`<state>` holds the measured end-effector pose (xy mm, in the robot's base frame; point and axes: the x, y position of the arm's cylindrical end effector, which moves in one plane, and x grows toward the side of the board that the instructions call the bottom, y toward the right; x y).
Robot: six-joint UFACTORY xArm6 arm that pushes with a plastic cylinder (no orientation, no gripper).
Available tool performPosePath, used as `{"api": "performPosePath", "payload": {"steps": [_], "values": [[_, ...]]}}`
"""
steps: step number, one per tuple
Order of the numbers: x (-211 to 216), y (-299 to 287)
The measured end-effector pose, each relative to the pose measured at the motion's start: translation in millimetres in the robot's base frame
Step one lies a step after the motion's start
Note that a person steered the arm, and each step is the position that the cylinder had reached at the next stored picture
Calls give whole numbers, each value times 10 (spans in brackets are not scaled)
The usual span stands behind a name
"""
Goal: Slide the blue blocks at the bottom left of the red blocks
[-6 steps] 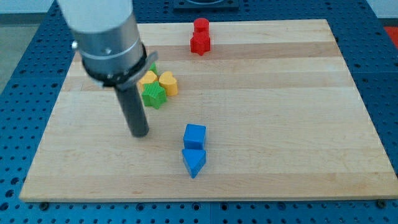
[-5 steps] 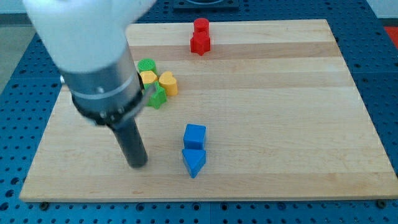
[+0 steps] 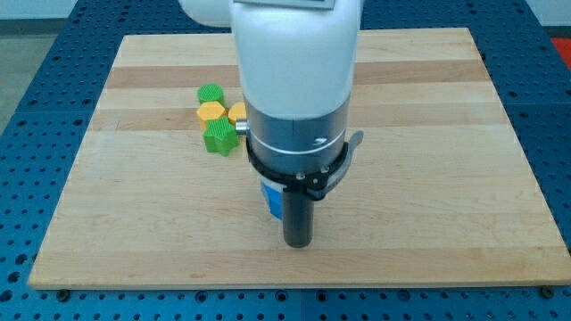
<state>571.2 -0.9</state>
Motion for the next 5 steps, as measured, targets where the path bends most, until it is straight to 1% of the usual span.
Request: {"api": "performPosePath", "payload": {"steps": [3, 5], "values": [[-471, 31], [-641, 31]]}}
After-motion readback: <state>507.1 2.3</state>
